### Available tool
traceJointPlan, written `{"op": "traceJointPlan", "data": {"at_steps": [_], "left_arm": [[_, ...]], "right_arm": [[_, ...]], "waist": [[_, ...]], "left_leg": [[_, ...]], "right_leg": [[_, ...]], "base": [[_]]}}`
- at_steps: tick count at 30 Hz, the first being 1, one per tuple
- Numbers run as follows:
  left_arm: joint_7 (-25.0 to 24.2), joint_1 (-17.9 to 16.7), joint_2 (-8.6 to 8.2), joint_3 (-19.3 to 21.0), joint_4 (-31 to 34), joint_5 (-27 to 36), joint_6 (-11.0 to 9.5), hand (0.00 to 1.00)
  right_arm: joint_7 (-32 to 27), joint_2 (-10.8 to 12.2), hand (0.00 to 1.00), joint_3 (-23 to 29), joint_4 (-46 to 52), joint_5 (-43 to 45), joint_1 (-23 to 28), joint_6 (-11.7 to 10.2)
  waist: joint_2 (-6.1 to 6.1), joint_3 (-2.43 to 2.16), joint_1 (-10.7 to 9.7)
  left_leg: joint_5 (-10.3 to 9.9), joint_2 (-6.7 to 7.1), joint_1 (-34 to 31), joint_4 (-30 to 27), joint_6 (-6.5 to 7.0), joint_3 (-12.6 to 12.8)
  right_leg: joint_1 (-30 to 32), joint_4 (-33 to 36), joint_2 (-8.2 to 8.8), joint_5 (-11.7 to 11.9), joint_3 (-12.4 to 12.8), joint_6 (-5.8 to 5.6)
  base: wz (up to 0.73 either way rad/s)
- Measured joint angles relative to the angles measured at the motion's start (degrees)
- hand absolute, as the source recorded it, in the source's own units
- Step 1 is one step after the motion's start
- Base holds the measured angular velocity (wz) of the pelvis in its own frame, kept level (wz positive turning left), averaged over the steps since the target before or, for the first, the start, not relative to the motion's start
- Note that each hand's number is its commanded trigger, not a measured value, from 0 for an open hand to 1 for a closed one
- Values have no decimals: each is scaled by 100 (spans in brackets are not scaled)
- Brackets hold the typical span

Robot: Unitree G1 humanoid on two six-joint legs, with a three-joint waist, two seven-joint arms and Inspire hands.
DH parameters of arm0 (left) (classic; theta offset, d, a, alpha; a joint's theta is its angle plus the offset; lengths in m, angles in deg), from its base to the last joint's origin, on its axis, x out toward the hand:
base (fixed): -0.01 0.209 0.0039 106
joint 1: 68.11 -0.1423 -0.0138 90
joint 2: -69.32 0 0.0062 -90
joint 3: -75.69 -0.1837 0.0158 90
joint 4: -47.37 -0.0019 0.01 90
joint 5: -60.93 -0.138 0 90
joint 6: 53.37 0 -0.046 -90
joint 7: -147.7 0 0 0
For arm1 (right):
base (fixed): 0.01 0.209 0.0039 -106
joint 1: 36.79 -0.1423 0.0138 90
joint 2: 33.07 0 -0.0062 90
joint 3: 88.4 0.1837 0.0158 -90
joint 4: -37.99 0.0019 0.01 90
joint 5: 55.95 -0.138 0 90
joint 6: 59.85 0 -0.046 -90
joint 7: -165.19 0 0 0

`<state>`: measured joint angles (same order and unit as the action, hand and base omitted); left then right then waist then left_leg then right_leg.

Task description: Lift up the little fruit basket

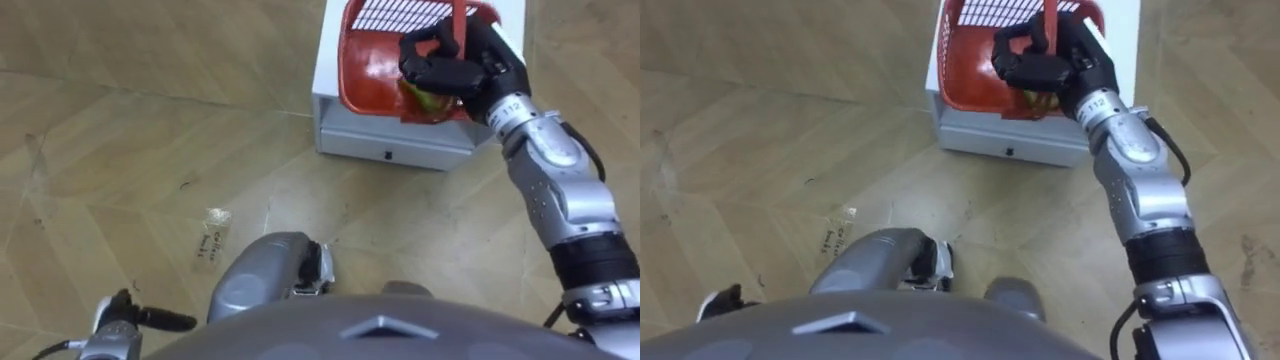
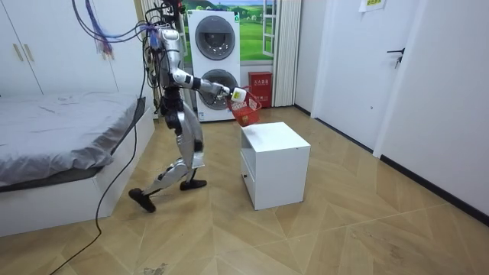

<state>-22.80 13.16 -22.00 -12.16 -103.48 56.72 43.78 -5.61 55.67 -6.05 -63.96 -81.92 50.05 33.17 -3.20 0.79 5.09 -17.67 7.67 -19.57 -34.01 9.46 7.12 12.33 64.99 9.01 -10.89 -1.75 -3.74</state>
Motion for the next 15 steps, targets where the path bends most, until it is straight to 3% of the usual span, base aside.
{"op": "traceJointPlan", "data": {"at_steps": [2, 3, 4, 6, 7, 8, 9, 11, 15], "left_arm": [[8, 27, -7, -13, 229, 24, -48, 0], [18, 30, -16, -17, 257, 30, -71, 0], [58, 32, -44, -18, 272, 28, -131, 0], [138, -16, -71, -17, 288, 24, -220, 0], [156, -60, -101, -14, 281, 17, -227, 0], [157, -135, -137, -10, 287, 7, -224, 0], [157, -163, -138, 0, 293, 1, -223, 0], [166, -260, -134, 44, 294, 5, -202, 0], [164, -559, -174, 133, 300, -40, -205, 0]], "right_arm": [[17, -9, 100, -1, 48, -6, -2, 10], [18, -9, 100, -3, 57, -6, -5, 12], [27, -14, 100, -5, 59, -6, 4, 27], [19, -14, 100, -6, 77, -60, 10, 62], [9, -28, 100, -6, 114, -64, 17, 74], [10, -40, 100, -9, 134, -64, 17, 79], [12, -39, 100, -8, 154, -67, 14, 78], [13, -42, 100, -8, 177, -107, 16, 84], [-27, -42, 100, 7, 259, -117, 23, 85]], "waist": [[68, -7, -3], [80, -8, -3], [108, -6, -34], [74, -24, 1], [75, -50, 11], [131, -125, 25], [146, -137, 27], [134, -133, 139], [149, -132, 145]], "left_leg": [[24, -81, 422, 350, -38, -33], [43, -95, 543, 467, -53, -49], [86, -130, 787, 695, -81, -114], [121, -158, 1090, 978, -131, -124], [118, -192, 1221, 1091, -172, -163], [160, -292, 1347, 1260, -254, -231], [191, -341, 1392, 1350, -295, -264], [272, -495, 1638, 1684, -402, -242], [314, -604, 2012, 2054, -474, -241]], "right_leg": [[397, -546, -44, -536, -23, -22], [450, -777, -40, -624, -47, 5], [466, -1473, -29, -743, -153, 24], [382, -2768, -55, -666, -268, 60], [266, -3338, -99, -441, -372, 81], [38, -3747, -188, -306, -502, 141], [-67, -3931, -260, -227, -545, 163], [-391, -4495, -462, -44, -566, 231], [-867, -5076, -637, 52, -543, 267]], "base": [[-14], [-5], [0], [0], [0], [0], [0], [-12], [-7]]}}
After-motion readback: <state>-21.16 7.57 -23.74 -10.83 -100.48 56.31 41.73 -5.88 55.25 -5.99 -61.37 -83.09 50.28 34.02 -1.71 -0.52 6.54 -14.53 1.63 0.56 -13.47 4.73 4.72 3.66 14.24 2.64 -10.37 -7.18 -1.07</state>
